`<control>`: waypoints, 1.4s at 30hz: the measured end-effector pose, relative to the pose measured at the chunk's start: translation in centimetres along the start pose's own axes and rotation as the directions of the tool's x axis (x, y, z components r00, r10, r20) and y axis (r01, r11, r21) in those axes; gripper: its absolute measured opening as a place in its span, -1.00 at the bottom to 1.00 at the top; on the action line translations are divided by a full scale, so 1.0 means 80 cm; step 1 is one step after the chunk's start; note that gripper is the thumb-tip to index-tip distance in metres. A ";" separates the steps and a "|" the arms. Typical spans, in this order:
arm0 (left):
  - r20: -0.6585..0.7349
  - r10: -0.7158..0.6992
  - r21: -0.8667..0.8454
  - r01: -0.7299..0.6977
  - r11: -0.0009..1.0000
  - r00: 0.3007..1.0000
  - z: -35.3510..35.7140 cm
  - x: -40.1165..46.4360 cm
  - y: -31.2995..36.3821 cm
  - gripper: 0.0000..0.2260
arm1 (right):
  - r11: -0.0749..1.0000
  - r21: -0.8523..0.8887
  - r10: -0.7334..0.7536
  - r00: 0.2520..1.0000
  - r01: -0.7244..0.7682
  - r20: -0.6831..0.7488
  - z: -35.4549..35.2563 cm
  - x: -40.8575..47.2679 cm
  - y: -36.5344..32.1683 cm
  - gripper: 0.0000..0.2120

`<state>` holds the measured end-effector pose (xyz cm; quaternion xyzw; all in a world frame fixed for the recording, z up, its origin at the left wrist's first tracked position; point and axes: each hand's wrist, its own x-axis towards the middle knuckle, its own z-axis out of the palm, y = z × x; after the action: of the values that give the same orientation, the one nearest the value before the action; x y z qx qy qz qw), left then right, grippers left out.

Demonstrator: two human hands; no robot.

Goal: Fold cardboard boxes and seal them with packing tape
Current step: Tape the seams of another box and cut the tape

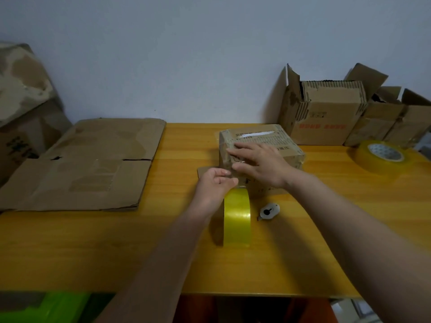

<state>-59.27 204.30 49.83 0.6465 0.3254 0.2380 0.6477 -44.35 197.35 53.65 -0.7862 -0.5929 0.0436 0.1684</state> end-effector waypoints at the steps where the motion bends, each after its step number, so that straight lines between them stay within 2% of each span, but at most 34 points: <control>1: 0.005 -0.006 0.006 0.006 1.000 1.000 0.000 0.000 0.001 -0.84 | 0.997 -0.074 0.003 1.000 -0.004 -0.022 0.005 -0.001 -0.001 -0.57; 5: 0.000 -0.036 0.035 0.036 0.999 0.999 -0.006 -0.004 0.004 -0.80 | 0.989 -0.143 0.017 0.997 -0.028 -0.081 0.010 -0.002 -0.001 -0.57; 9: -0.048 -0.052 -0.018 0.051 0.999 0.997 -0.017 -0.013 0.005 -0.65 | 0.986 -0.158 0.041 0.998 -0.047 -0.046 0.007 0.002 0.002 -0.53; 11: -0.049 -0.030 -0.057 0.027 0.998 0.998 -0.017 -0.022 0.004 -0.61 | 0.999 0.035 0.015 0.992 -0.011 -0.128 0.006 -0.008 -0.004 -0.51; 12: -0.055 -0.006 -0.072 0.002 0.997 0.998 -0.016 -0.026 0.003 -0.60 | 0.984 0.176 0.005 0.969 0.040 -0.248 0.009 -0.017 -0.009 -0.55; 14: -0.084 0.060 -0.069 -0.066 0.995 0.995 -0.012 -0.031 0.000 -0.59 | 0.936 0.333 0.070 0.868 0.114 -0.492 0.021 -0.039 -0.024 -0.75; 15: -0.099 0.093 -0.065 -0.100 0.993 0.991 -0.010 -0.034 -0.001 -0.60 | 0.910 0.404 0.137 0.846 0.099 -0.516 0.028 -0.048 -0.031 -0.84; 16: -0.112 0.122 -0.063 -0.129 0.990 0.986 -0.008 -0.036 -0.002 -0.62 | 0.863 0.502 0.214 0.867 0.048 -0.450 0.034 -0.055 -0.038 -0.89; 18: -0.124 0.176 -0.035 -0.182 0.983 0.976 -0.006 -0.041 -0.003 -0.68 | 0.703 0.705 0.292 0.942 -0.096 -0.163 0.044 -0.066 -0.047 -0.94; 19: -0.124 0.208 -0.009 -0.211 0.977 0.970 -0.006 -0.043 -0.004 -0.71 | 0.622 0.774 0.285 0.955 -0.119 -0.082 0.046 -0.070 -0.048 -0.95; 20: -0.120 0.240 0.021 -0.239 0.971 0.963 -0.007 -0.045 -0.004 -0.74 | 0.581 0.808 0.271 0.959 -0.096 -0.081 0.047 -0.073 -0.047 -0.93; 21: -0.112 0.266 0.053 -0.261 0.964 0.958 -0.008 -0.047 -0.004 -0.77 | 0.577 0.815 0.255 0.960 -0.055 -0.117 0.046 -0.076 -0.045 -0.92; 24: -0.104 0.283 0.131 -0.269 0.954 0.953 -0.013 -0.053 -0.003 -0.79 | 0.662 0.748 0.172 0.963 0.044 -0.208 0.048 -0.082 -0.045 -0.94; 29: -0.177 0.329 0.268 -0.276 0.923 0.928 -0.012 -0.064 0.004 -0.87 | 0.748 0.655 0.130 0.944 0.106 -0.301 0.051 -0.089 -0.046 -0.96; 32: -0.207 0.383 0.422 -0.271 0.865 0.900 -0.011 -0.069 0.007 -0.93 | 0.778 0.619 0.117 0.944 0.105 -0.308 0.049 -0.091 -0.047 -0.94; 34: -0.219 0.391 0.550 -0.218 0.806 0.894 -0.014 -0.067 0.006 -0.92 | 0.772 0.629 0.127 0.947 0.093 -0.297 0.045 -0.094 -0.050 -0.93; 36: -0.200 0.377 0.557 -0.212 0.803 0.904 -0.017 -0.063 0.008 -0.92 | 0.771 0.633 0.151 0.946 0.069 -0.286 0.041 -0.097 -0.052 -0.92; 38: -0.151 0.376 0.474 -0.267 0.839 0.914 -0.016 -0.060 0.007 -0.93 | 0.785 0.619 0.212 0.948 -0.022 -0.236 0.040 -0.102 -0.058 -0.94; 39: -0.142 0.376 0.435 -0.283 0.855 0.916 -0.014 -0.060 0.006 -0.93 | 0.795 0.600 0.251 0.949 -0.090 -0.190 0.041 -0.105 -0.065 -0.90; 42: -0.167 0.356 0.354 -0.281 0.892 0.919 -0.008 -0.056 0.005 -0.93 | 0.793 0.539 0.359 0.932 -0.283 -0.040 0.052 -0.115 -0.085 -0.42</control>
<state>-62.73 201.51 50.74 0.7570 0.3206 0.3575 0.4431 -54.45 191.14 50.67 -0.8003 -0.4024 0.1763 0.4080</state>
